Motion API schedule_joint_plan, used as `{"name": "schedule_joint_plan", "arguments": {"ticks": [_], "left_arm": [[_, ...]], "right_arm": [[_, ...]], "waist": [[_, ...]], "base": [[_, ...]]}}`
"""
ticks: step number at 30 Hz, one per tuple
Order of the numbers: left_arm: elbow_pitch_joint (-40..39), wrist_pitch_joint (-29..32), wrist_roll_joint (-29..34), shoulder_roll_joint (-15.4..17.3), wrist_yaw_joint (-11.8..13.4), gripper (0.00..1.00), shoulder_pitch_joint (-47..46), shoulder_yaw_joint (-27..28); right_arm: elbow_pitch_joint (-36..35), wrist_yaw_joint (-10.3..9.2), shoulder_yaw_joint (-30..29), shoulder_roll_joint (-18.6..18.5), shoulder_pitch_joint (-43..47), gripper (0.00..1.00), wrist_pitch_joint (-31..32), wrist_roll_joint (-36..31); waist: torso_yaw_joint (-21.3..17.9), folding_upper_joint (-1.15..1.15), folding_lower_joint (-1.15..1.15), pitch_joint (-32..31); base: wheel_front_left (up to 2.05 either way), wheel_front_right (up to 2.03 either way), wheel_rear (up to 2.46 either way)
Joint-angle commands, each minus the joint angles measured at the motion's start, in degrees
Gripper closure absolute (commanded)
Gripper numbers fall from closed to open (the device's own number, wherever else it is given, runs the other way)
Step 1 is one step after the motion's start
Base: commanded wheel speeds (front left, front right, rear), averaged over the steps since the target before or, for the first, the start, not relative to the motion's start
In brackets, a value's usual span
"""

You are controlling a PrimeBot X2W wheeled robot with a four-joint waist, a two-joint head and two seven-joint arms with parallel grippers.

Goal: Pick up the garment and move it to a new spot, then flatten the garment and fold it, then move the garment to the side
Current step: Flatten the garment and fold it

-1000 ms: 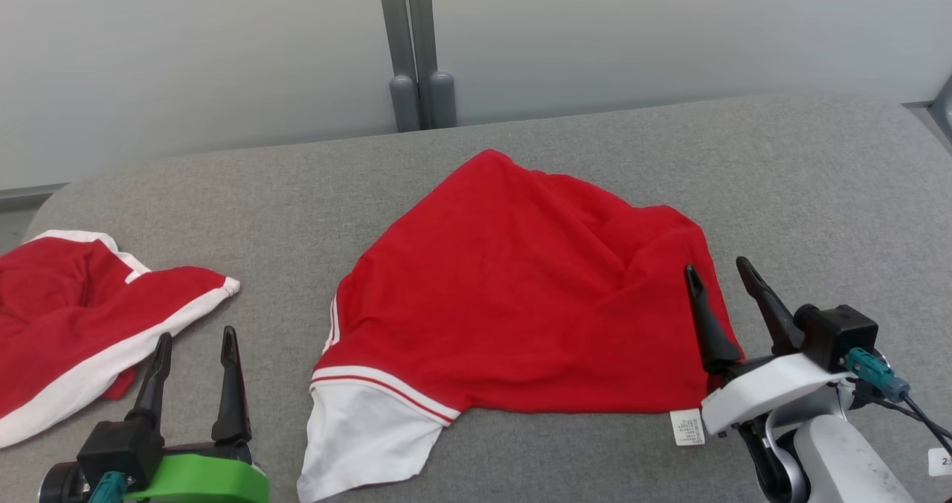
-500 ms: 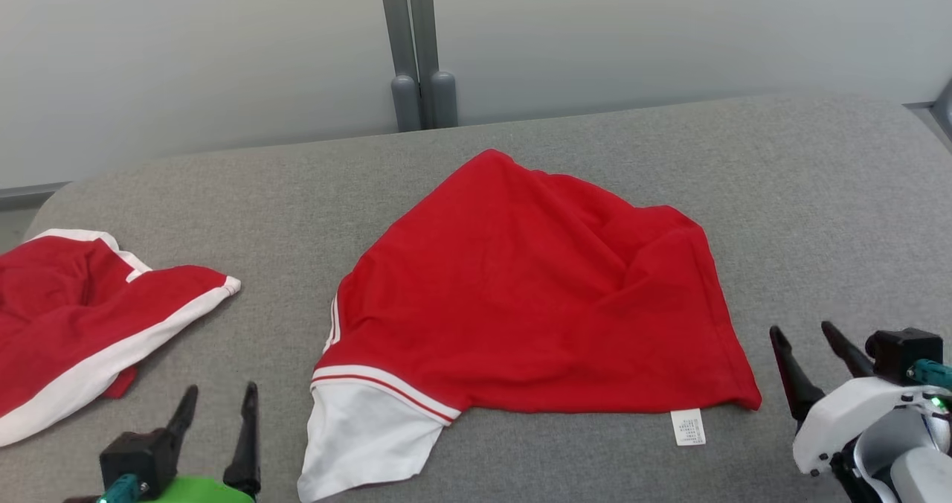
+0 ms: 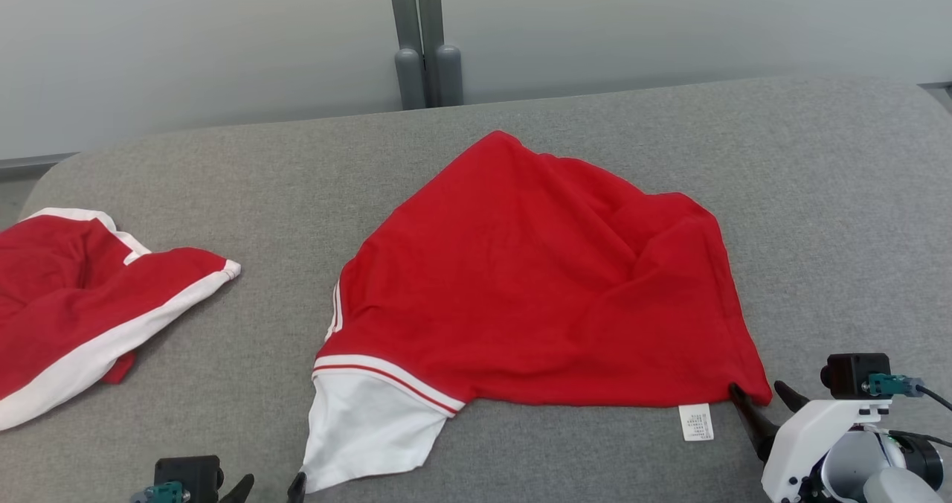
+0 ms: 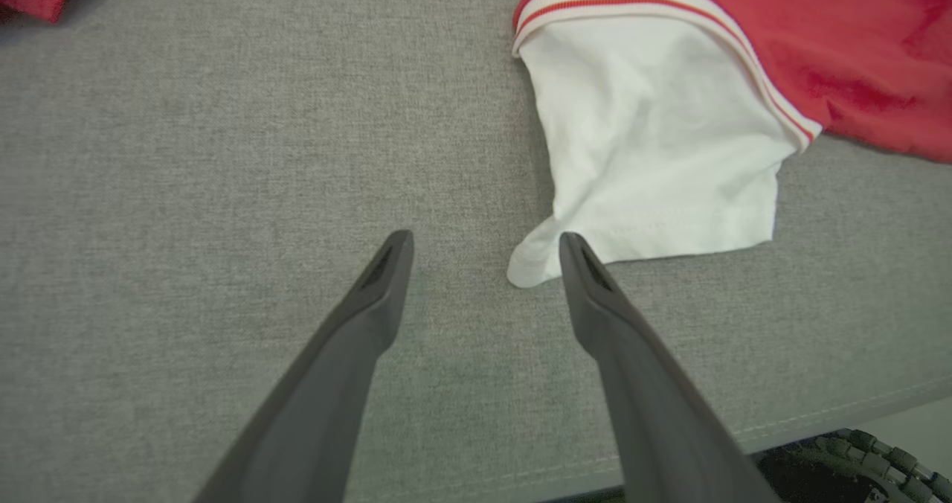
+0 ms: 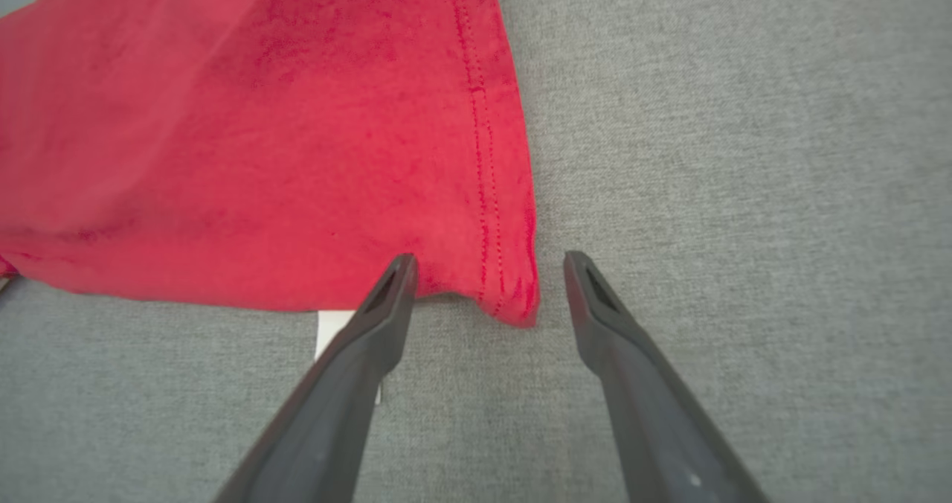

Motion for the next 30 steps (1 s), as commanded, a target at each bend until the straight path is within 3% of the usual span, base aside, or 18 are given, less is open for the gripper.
{"name": "schedule_joint_plan", "arguments": {"ticks": [1,21,22,23,25,26,27,28,30], "left_arm": [[0.24,0.38,-0.71,0.19,-0.2,0.0,0.26,-0.29],[10.23,-1.75,-3.9,1.35,-0.45,0.0,-7.21,-6.48],[10.58,-1.84,-4.15,1.36,-0.45,0.1,-7.39,-6.72],[10.97,-1.95,-4.5,1.49,-0.46,0.39,-7.61,-7.01],[11.6,-2.33,-4.94,1.68,-0.47,0.63,-8.13,-7.61],[11.84,-2.49,-5.14,1.74,-0.48,0.82,-8.35,-7.89],[12.06,-2.62,-5.34,1.87,-0.48,1.0,-8.56,-8.26],[12.2,-2.82,-5.43,1.94,-0.48,1.0,-8.72,-8.63],[12.3,-3.18,-5.81,2.33,-0.44,1.0,-9.01,-9.2]], "right_arm": [[0.37,0.01,0.3,-0.15,-0.59,0.0,0.14,0.31],[2.82,0.01,3.34,0.37,-3.84,0.0,-0.34,1.55],[2.95,0.01,3.45,0.37,-3.93,0.0,-0.41,1.62],[3.13,0.01,3.58,0.36,-4.12,0.0,-0.55,1.65],[3.58,0.01,3.85,0.37,-4.47,0.0,-0.66,1.95],[3.75,0.01,4.01,0.41,-4.53,0.0,-0.78,2.16],[3.96,0.01,4.22,0.45,-4.55,0.06,-0.87,2.29],[4.14,0.01,4.38,0.44,-4.59,0.25,-0.96,2.36],[4.3,0.01,4.79,0.31,-4.68,0.8,-1.42,2.54]], "waist": [[0.14,0.0,0.0,0.21],[-0.61,0.0,0.0,2.35],[-0.62,0.0,0.0,2.42],[-0.6,0.0,0.0,2.51],[-0.52,0.0,0.0,2.64],[-0.46,0.0,0.0,2.65],[-0.37,0.0,0.0,2.64],[-0.3,0.0,0.0,2.62],[-0.16,0.0,0.0,2.45]], "base": [[0.0,0.0,0.0],[0.0,0.0,0.0],[0.0,0.0,0.0],[0.0,0.0,0.0],[0.0,0.0,0.0],[0.0,0.0,0.0],[0.0,0.0,0.0],[0.0,0.0,0.0],[0.0,0.0,0.0]]}}
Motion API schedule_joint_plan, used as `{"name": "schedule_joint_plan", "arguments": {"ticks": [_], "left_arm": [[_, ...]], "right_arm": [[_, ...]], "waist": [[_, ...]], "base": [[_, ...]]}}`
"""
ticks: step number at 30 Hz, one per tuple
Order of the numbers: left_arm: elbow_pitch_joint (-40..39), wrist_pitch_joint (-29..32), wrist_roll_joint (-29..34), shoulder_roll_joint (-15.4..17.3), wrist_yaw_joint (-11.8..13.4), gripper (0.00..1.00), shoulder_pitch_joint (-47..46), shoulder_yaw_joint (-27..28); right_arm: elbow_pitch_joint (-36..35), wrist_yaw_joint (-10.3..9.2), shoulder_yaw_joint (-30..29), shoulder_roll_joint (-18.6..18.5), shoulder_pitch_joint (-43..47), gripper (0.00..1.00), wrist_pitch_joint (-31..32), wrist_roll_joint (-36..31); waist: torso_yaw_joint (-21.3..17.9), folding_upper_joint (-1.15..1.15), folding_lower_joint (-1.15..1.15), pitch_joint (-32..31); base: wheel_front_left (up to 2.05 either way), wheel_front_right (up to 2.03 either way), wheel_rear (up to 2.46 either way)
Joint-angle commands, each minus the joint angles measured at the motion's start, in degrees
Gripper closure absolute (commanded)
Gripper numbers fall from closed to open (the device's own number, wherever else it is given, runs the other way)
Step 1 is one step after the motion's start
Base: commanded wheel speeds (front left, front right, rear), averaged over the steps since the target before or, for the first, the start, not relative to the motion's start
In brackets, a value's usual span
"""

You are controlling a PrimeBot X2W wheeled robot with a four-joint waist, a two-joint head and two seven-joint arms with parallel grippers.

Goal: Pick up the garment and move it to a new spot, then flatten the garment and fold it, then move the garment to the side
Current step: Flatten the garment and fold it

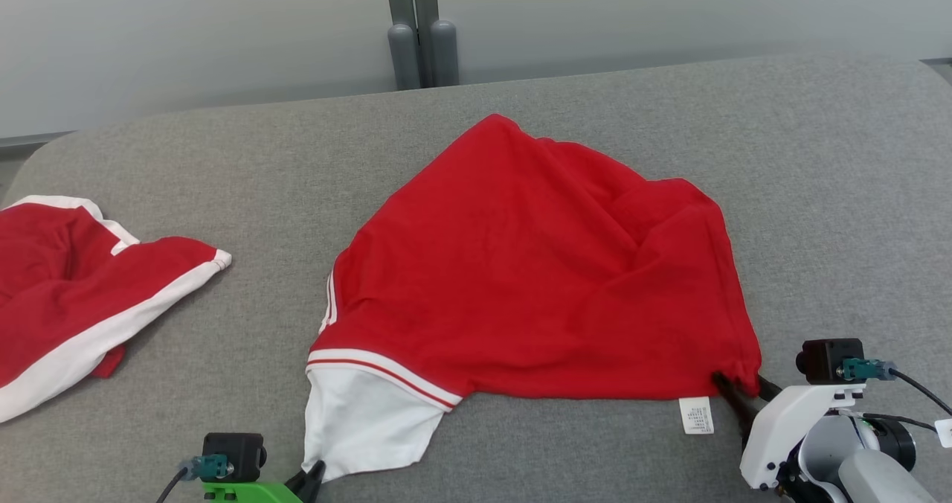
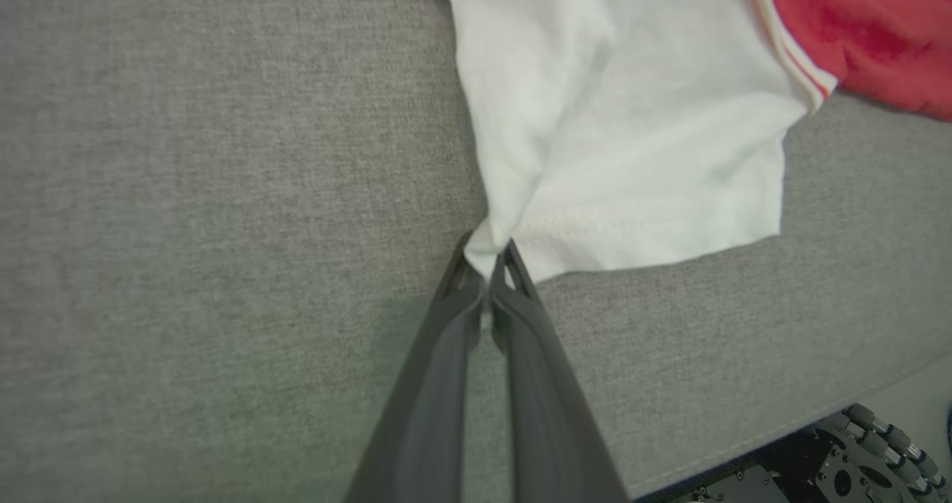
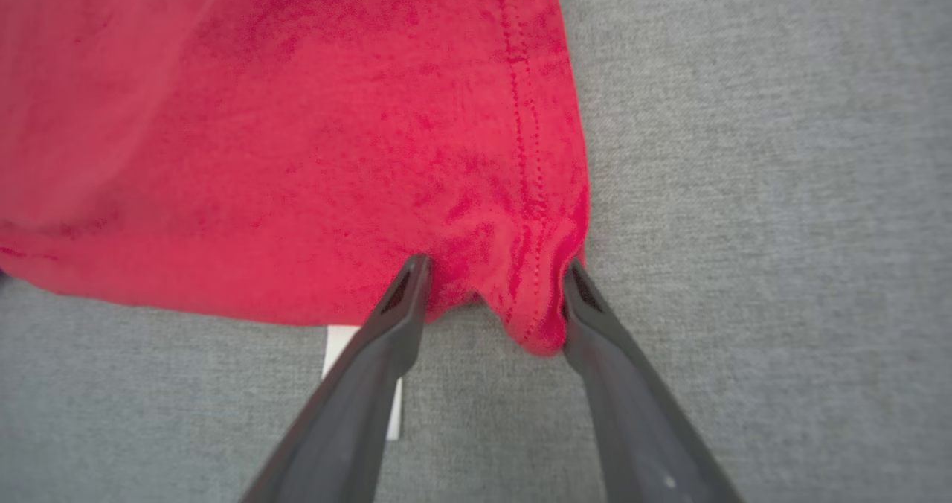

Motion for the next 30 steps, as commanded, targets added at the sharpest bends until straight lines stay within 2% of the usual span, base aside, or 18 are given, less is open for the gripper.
{"name": "schedule_joint_plan", "arguments": {"ticks": [1,13,17,19,24,28,30], "left_arm": [[0.27,-0.34,-0.38,0.73,-0.11,1.0,-0.7,-0.32],[-4.11,-5.13,-2.27,2.57,-0.1,1.0,0.53,-1.41],[-6.76,-5.26,-2.97,2.87,-0.1,1.0,0.07,-1.73],[-8.39,-5.18,-3.2,3.07,-0.11,1.0,-0.99,-1.69],[-10.16,-4.63,-3.12,4.66,-0.11,1.0,-6.75,-1.47],[-9.01,-2.19,-3.06,7.37,-0.06,1.0,-16.62,-2.39],[-7.44,1.03,-5.11,8.24,-0.06,1.0,-22.06,-3.64]], "right_arm": [[0.12,0.01,0.39,-0.07,-0.42,1.0,-0.68,0.6],[-1.83,0.01,0.68,-1.3,-1.22,1.0,-5.38,1.77],[-4.88,0.03,1.81,0.04,-2.23,1.0,-6.24,5.65],[-6.94,0.02,2.45,-0.5,-3.81,1.0,-6.39,7.96],[-9.43,0.03,4.4,-1.2,-10.06,1.0,-6.93,12.15],[-8.99,0.03,6.15,-2.76,-17.67,1.0,-7.43,15.23],[-8.29,0.02,6.82,-3.63,-21.86,1.0,-7.28,16.85]], "waist": [[0.13,0.0,0.0,-0.2],[0.37,0.0,0.0,-1.87],[0.09,0.0,0.0,-1.93],[-0.36,0.0,0.0,-1.66],[-0.89,0.0,0.0,0.46],[-0.35,0.0,0.0,4.22],[0.1,0.0,0.0,6.54]], "base": [[0.0,0.0,0.0],[0.0,0.0,0.0],[0.0,0.0,0.0],[0.0,0.0,0.0],[0.0,0.0,0.0],[0.0,0.0,0.0],[0.0,0.0,0.0]]}}
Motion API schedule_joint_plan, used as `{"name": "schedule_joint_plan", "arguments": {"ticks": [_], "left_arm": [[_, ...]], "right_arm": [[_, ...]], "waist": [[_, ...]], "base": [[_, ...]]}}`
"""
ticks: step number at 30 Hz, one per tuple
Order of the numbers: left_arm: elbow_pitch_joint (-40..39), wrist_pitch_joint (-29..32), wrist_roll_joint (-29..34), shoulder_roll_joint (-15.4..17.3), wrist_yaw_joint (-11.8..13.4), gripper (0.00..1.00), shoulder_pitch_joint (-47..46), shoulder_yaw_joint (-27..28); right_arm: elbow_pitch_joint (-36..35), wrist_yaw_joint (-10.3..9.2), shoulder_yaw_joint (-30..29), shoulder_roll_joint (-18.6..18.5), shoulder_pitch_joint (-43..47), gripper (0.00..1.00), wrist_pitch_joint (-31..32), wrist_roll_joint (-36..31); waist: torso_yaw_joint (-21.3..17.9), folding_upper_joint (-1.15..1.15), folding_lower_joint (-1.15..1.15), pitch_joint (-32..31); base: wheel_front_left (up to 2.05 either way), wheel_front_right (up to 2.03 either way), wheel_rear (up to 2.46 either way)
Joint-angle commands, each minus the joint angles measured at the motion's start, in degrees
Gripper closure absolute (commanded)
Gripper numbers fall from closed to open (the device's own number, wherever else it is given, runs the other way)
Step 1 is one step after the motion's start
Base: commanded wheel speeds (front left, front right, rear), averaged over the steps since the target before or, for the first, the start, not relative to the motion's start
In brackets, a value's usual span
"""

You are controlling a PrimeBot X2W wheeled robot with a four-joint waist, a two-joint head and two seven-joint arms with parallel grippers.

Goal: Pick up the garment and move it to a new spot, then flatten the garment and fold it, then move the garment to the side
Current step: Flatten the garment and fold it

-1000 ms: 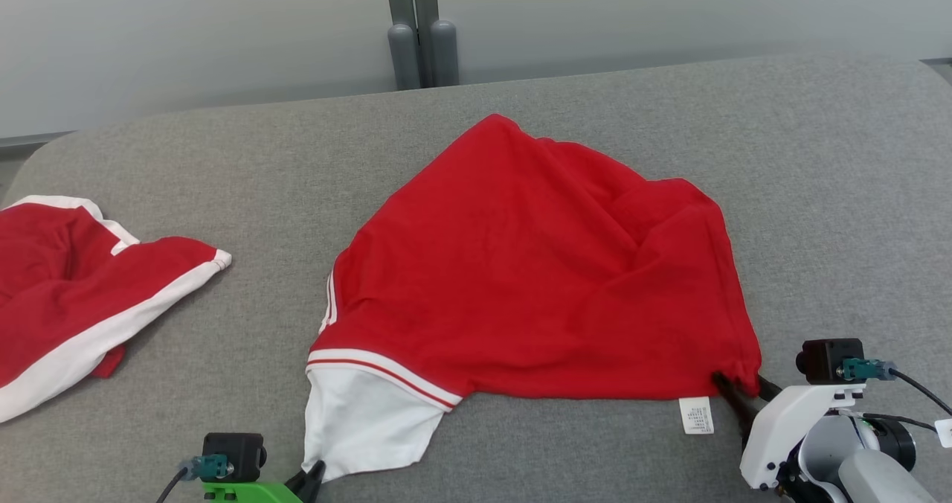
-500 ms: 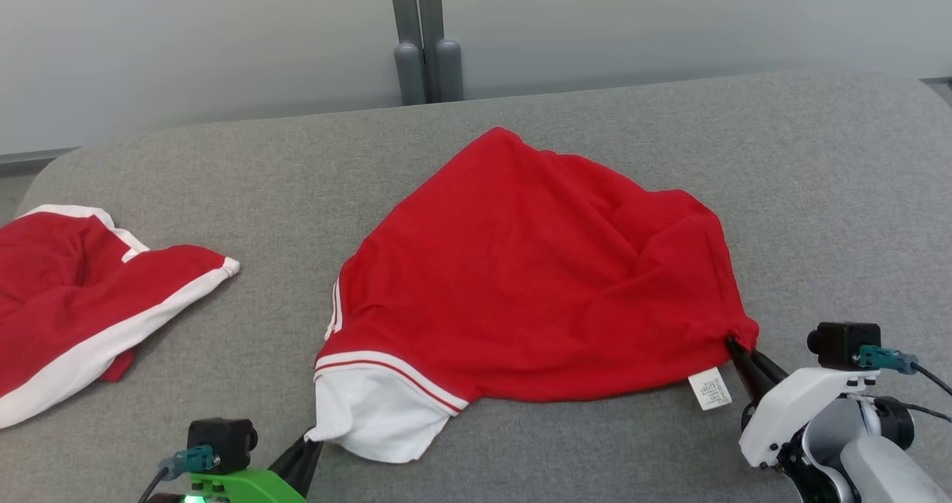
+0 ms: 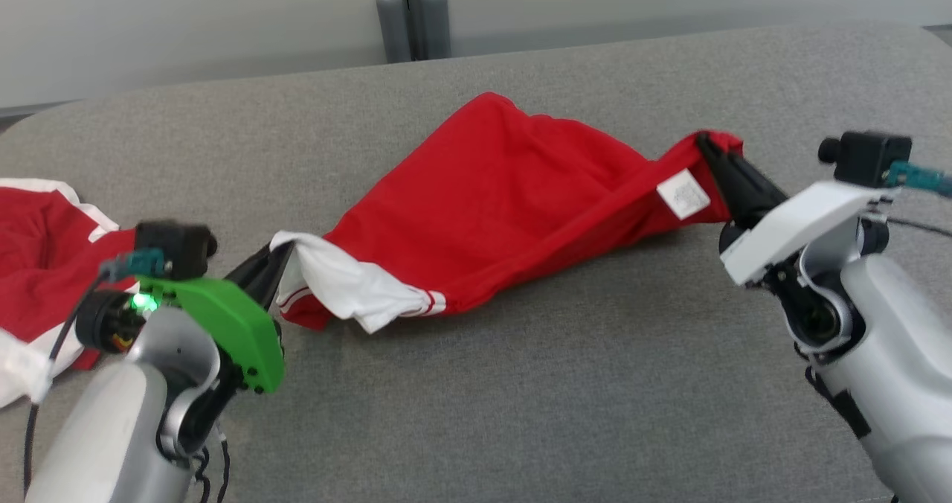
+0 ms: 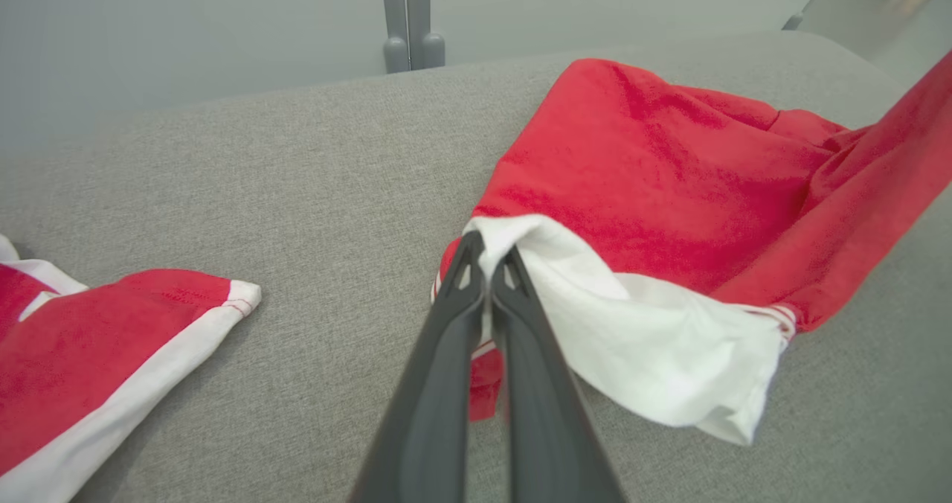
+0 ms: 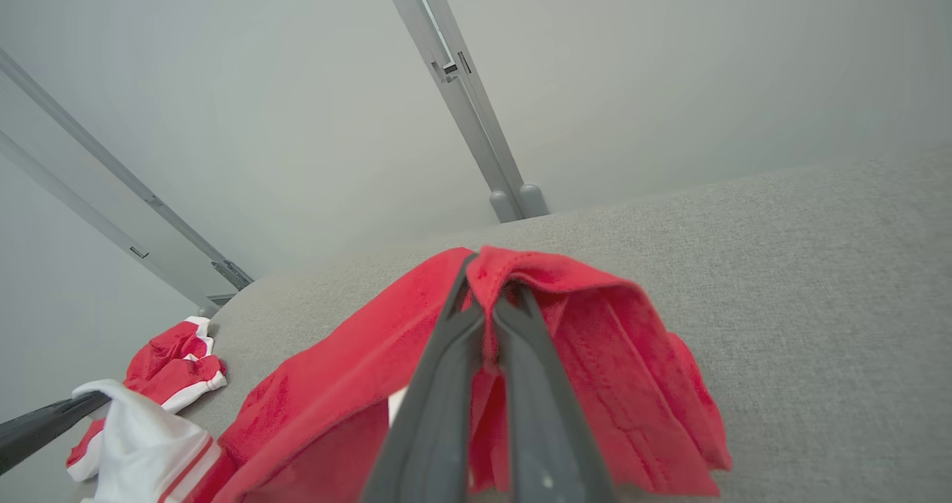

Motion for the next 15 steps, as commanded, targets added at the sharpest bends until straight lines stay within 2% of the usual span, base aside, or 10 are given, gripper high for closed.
{"name": "schedule_joint_plan", "arguments": {"ticks": [1,6,8,12,15], "left_arm": [[1.34,3.51,-1.84,1.08,0.03,1.0,-3.8,-1.66],[5.29,19.06,-8.61,5.71,0.04,1.0,-19.27,-5.62],[6.67,23.48,-10.34,7.14,0.04,1.0,-25.21,-6.13],[9.47,25.33,-9.86,8.26,0.04,1.0,-37.32,-6.31],[11.88,23.68,-8.51,8.14,0.04,1.0,-45.76,-7.22]], "right_arm": [[0.67,0.03,0.48,-0.84,-3.15,1.0,0.31,1.14],[3.85,0.04,4.93,-3.19,-16.3,1.0,4.61,5.2],[5.42,0.03,6.62,-3.58,-21.58,1.0,6.86,7.3],[8.77,0.03,8.94,-4.0,-32.66,1.0,9.02,9.65],[11.46,0.03,9.5,-3.96,-40.08,1.0,8.46,10.56]], "waist": [[0.82,0.0,0.0,4.62],[0.63,0.0,0.0,10.34],[0.44,0.0,0.0,12.21],[-0.02,0.0,0.0,15.95],[-0.09,0.0,0.0,18.83]], "base": [[0.0,0.0,0.0],[0.0,0.0,0.0],[0.0,0.0,0.0],[0.0,0.0,0.0],[0.0,0.0,0.0]]}}
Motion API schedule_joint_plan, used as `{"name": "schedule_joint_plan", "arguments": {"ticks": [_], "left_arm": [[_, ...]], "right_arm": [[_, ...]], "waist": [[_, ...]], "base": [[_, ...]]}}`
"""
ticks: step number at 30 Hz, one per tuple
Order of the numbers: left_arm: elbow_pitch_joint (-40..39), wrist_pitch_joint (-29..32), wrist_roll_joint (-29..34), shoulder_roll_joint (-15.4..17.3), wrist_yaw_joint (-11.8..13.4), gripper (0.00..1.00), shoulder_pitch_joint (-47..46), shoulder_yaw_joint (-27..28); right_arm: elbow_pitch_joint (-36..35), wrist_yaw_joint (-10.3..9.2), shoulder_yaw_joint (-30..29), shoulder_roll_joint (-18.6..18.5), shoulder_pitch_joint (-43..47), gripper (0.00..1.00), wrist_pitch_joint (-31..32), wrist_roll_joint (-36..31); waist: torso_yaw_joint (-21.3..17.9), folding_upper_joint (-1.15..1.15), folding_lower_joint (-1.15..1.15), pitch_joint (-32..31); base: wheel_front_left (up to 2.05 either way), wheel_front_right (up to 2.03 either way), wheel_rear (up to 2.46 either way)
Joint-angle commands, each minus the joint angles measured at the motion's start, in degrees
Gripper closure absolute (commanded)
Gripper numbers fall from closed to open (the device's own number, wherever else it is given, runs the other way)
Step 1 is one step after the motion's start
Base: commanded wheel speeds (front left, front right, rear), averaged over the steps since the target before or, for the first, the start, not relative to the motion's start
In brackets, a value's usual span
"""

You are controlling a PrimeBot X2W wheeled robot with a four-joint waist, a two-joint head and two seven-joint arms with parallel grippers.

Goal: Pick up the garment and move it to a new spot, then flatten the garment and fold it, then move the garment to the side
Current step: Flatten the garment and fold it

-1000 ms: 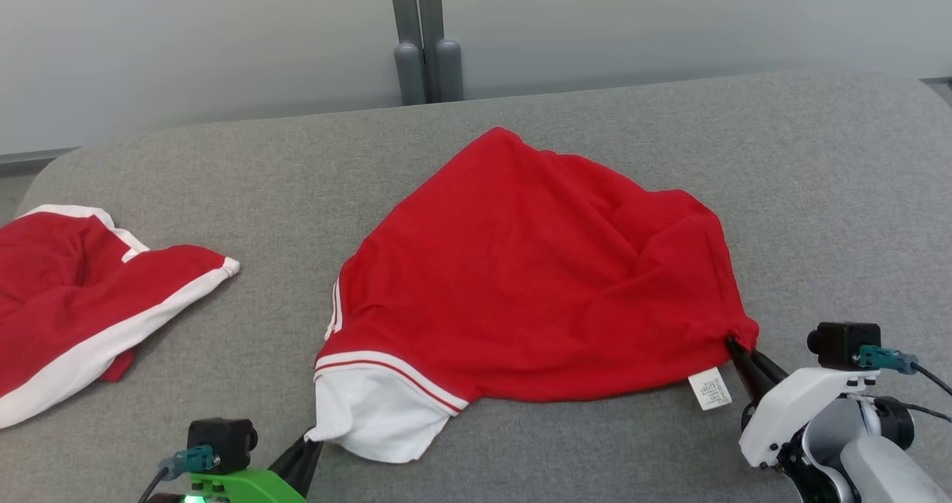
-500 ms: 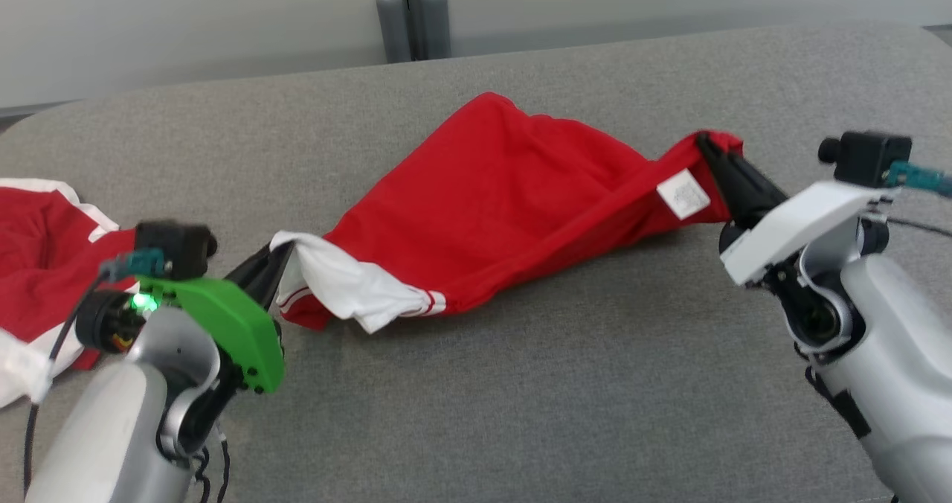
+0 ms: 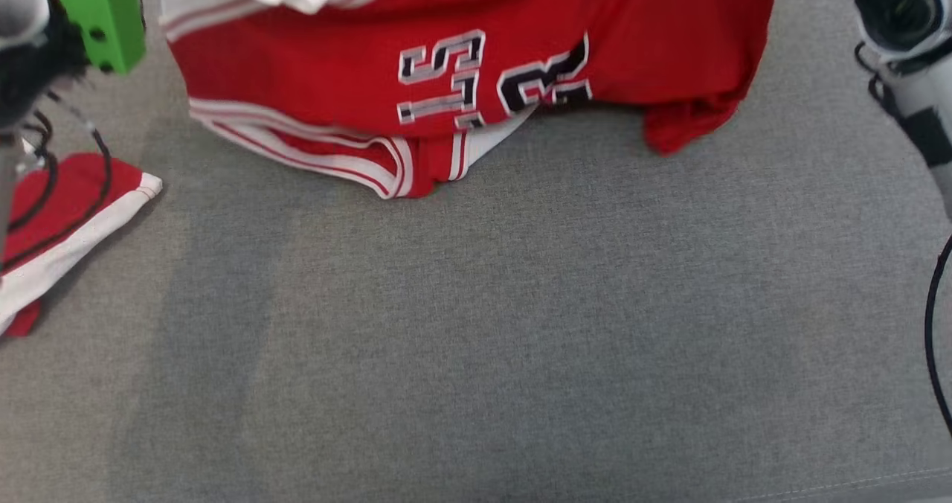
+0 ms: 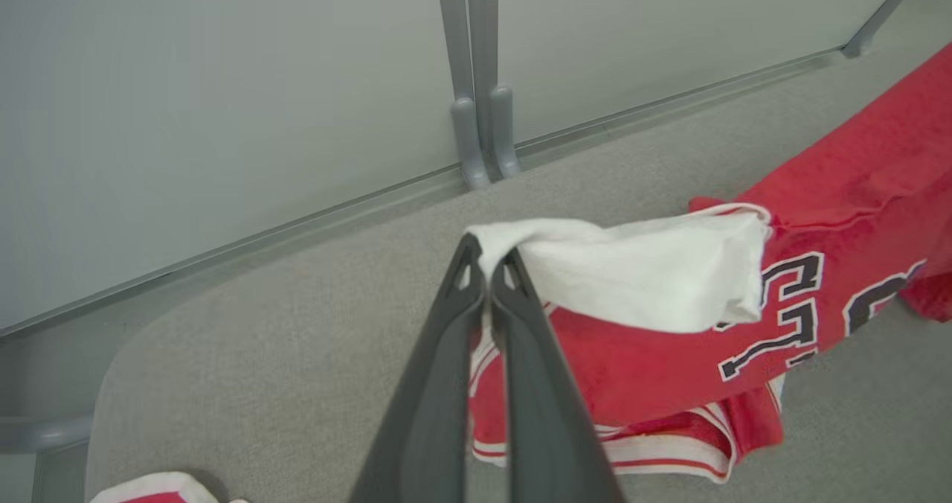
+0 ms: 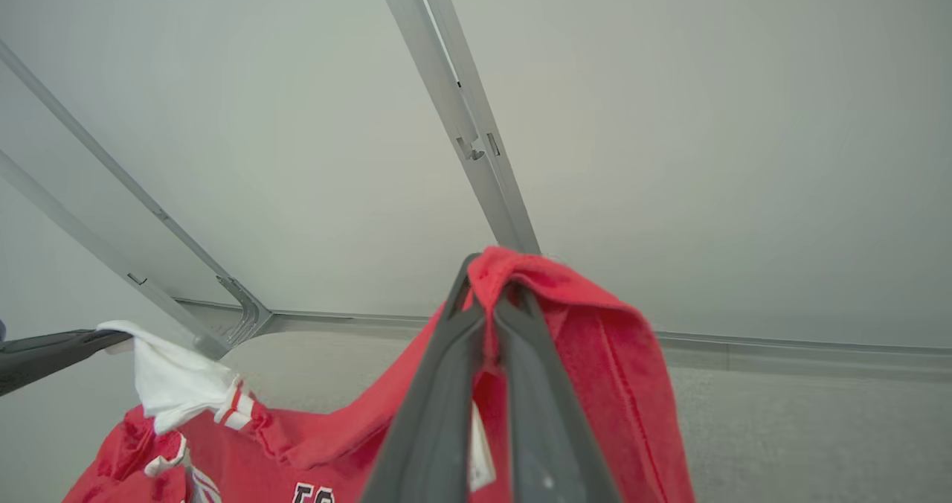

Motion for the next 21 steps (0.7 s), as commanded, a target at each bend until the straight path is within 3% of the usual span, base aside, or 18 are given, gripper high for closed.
{"name": "schedule_joint_plan", "arguments": {"ticks": [1,12,18,21], "left_arm": [[1.41,-0.94,1.38,-0.03,0.05,1.0,-3.78,-0.45],[16.94,-10.69,6.71,-2.14,0.05,1.0,-31.67,-3.41],[24.17,-21.26,9.96,-3.29,0.06,1.0,-43.0,-4.39],[27.86,-26.23,9.77,-5.34,0.05,1.0,-45.75,-4.75]], "right_arm": [[1.27,0.04,0.02,0.0,-3.3,1.0,-0.93,0.42],[12.88,0.03,-1.65,0.33,-29.22,1.0,-6.77,2.05],[17.01,0.04,-1.65,0.57,-38.62,1.0,-10.75,2.34],[17.7,0.03,0.45,0.75,-40.4,1.0,-10.51,2.62]], "waist": [[-0.3,0.0,-0.01,5.82],[0.66,0.0,-0.01,12.74],[1.07,0.0,-0.01,13.13],[1.34,0.0,-0.01,13.18]], "base": [[0.0,0.0,0.0],[0.0,0.0,0.0],[0.0,0.0,0.0],[0.0,0.0,0.0]]}}
